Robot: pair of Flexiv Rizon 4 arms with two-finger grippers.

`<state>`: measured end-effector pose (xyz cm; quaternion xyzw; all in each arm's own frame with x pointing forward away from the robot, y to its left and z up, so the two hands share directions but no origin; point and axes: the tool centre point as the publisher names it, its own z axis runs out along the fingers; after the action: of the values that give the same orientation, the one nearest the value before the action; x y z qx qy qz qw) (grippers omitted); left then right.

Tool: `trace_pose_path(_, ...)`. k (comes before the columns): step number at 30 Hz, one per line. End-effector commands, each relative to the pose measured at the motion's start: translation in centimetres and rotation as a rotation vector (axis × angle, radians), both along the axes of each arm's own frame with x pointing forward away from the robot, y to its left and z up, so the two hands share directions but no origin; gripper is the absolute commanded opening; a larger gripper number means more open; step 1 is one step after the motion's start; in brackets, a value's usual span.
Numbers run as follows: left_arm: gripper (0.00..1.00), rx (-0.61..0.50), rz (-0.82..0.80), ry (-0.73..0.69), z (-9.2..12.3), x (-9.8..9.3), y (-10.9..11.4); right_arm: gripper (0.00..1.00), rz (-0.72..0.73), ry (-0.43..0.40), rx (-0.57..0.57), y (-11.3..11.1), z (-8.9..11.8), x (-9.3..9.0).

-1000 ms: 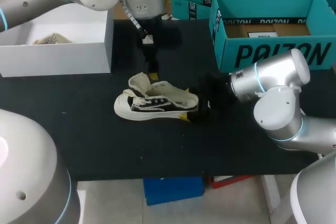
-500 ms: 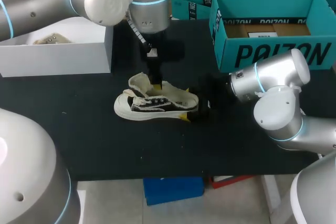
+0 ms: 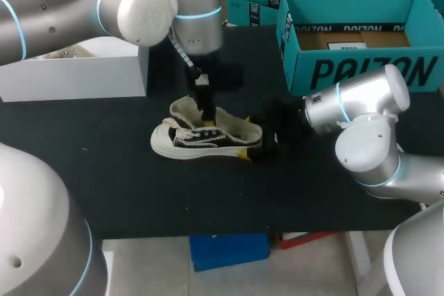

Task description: Take the shoe out of the shoebox, open the shoe tongue, remove and reinsert the insole, then place the shoe into the shoebox

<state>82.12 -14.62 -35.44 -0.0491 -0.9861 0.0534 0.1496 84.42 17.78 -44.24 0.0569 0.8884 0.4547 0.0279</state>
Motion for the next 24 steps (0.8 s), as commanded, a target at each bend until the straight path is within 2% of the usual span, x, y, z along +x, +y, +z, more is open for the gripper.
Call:
trace_pose_path(1,0.0,-0.005,0.0,0.018,-1.4,0.1,-0.1,0.0,-0.003,0.0,0.0,0.1,-0.3,0.0)
trace_pose_path(24,0.0,0.049,0.019,0.025,-5.0,-1.5,-1.1,0.0,-0.003,0.0,0.0,0.1,-0.3,0.0)
